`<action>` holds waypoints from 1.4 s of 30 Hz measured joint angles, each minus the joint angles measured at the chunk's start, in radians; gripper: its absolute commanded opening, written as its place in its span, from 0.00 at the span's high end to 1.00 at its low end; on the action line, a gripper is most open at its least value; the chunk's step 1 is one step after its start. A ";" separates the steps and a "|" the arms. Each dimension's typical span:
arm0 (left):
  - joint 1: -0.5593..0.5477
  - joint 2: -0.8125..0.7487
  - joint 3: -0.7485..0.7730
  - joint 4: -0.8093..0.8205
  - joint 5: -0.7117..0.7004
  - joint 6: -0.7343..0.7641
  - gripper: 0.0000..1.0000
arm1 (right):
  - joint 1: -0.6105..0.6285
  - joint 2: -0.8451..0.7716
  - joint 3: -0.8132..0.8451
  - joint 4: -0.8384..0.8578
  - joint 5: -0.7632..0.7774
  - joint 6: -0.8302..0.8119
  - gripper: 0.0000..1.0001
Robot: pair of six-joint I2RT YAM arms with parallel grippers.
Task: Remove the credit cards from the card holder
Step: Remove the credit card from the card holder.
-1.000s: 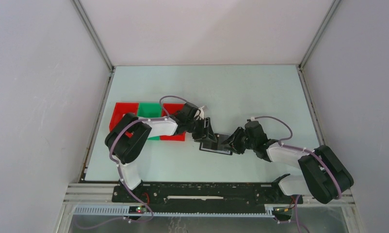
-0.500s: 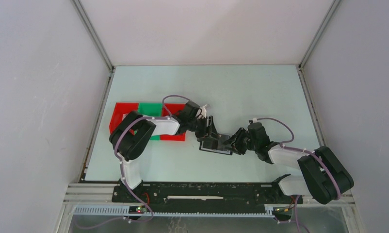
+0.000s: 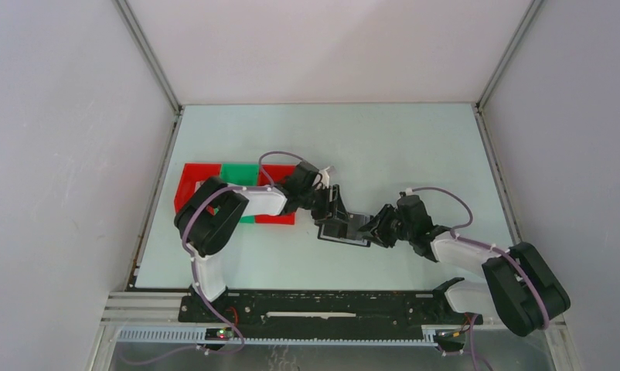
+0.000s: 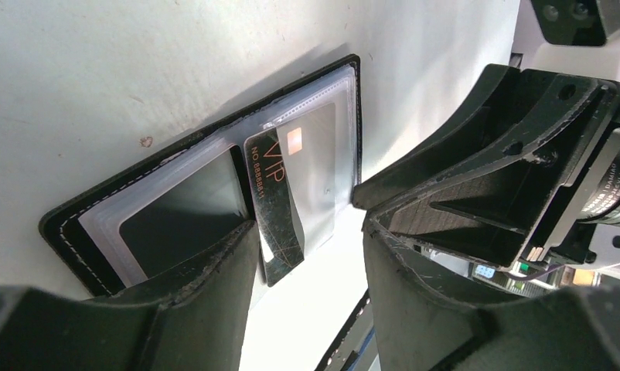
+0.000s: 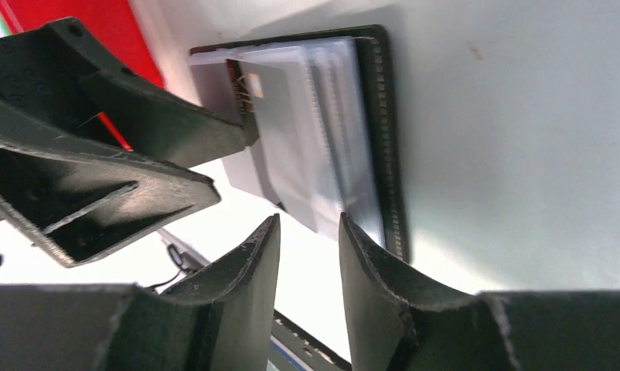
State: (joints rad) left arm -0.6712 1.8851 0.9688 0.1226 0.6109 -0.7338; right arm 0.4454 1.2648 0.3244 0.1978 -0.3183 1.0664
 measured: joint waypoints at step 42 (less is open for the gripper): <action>0.016 -0.043 -0.047 0.006 -0.029 0.001 0.41 | -0.097 0.064 0.095 -0.120 0.005 -0.119 0.36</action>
State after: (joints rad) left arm -0.6548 1.8423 0.9218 0.1287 0.5823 -0.7330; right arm 0.3485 1.3293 0.4191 0.0780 -0.3134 0.9478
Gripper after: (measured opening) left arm 0.589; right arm 0.629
